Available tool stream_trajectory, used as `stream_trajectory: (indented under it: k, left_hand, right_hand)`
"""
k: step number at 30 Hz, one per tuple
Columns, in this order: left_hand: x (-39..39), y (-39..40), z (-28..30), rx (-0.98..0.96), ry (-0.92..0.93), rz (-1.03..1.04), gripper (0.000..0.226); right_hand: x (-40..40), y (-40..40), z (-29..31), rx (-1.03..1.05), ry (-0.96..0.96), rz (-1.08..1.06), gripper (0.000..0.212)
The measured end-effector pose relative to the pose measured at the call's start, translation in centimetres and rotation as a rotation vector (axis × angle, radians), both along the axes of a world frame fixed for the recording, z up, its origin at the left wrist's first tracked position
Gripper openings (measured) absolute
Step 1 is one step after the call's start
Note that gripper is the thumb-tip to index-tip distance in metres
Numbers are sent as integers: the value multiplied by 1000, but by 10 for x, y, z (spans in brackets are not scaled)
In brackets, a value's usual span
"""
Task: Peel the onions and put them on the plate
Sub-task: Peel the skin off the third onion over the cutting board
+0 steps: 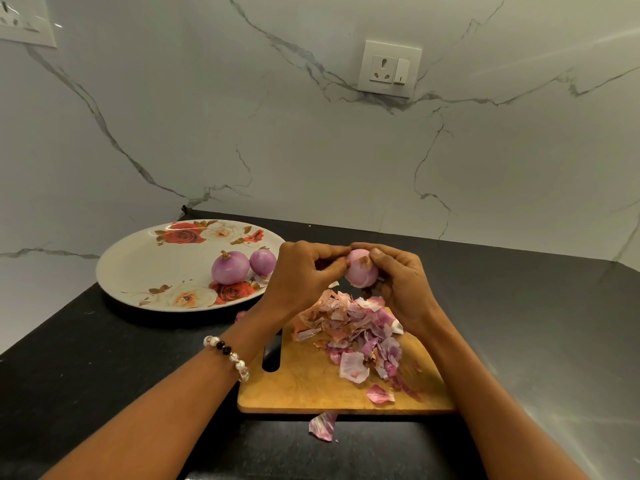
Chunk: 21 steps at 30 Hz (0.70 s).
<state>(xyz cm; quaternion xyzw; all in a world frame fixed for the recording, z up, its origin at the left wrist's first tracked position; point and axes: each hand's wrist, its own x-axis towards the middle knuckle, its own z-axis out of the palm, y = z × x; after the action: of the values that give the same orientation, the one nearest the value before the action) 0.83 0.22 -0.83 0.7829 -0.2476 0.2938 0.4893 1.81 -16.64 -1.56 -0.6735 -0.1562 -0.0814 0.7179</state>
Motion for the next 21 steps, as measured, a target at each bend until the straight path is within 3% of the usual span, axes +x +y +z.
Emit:
stream_trajectory:
  k: [13, 21]
  left_hand:
    - [3, -5, -10, 76, -99, 129, 30]
    - [6, -3, -7, -144, 65, 216, 18]
  right_hand:
    - [0, 4, -3, -140, -110, -39, 23]
    - [-5, 8, -1, 8, -66, 56, 28]
